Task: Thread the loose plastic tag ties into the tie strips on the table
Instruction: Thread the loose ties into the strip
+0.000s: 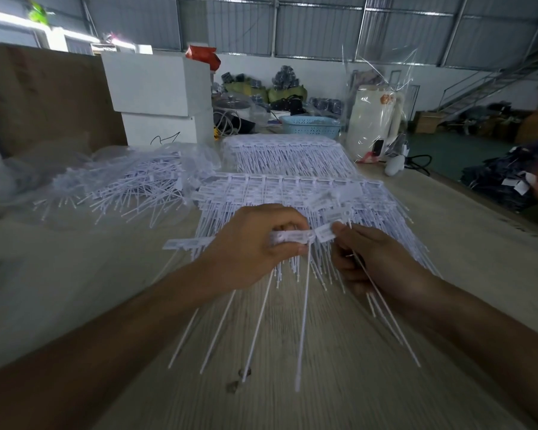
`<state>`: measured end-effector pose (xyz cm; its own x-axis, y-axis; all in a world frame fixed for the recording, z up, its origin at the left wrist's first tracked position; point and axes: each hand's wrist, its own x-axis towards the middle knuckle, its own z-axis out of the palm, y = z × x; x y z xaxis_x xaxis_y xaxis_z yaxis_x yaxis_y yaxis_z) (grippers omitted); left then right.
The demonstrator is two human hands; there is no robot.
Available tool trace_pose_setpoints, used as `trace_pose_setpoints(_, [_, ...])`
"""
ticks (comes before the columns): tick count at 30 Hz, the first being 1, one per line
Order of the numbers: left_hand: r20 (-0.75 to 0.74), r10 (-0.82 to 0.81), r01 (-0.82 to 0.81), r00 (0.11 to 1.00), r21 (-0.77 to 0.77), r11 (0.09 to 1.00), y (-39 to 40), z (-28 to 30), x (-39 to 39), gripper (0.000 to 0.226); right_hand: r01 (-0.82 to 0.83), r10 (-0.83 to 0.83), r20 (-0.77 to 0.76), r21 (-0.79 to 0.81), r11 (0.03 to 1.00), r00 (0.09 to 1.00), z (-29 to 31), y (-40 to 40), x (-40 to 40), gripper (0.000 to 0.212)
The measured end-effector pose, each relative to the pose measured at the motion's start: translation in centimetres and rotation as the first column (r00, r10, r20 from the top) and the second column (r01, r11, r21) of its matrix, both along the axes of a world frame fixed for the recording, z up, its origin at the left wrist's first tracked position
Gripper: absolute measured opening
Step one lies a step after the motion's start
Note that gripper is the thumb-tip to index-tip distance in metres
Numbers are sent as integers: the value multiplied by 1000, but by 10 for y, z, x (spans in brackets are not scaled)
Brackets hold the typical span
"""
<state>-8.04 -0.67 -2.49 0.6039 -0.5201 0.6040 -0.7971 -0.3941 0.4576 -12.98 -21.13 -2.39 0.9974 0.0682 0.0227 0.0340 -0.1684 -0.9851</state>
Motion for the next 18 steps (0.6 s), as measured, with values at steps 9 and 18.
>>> trace_pose_setpoints(9, [44, 22, -22, 999, 1, 1000, -3, 1, -1, 22, 32, -32, 47, 1, 999, 998, 1, 0, 1, 38])
trace_pose_setpoints(18, [173, -86, 53, 981, 188, 981, 5, 5, -1, 21, -119, 137, 82, -200, 973, 987, 9, -8, -2, 39])
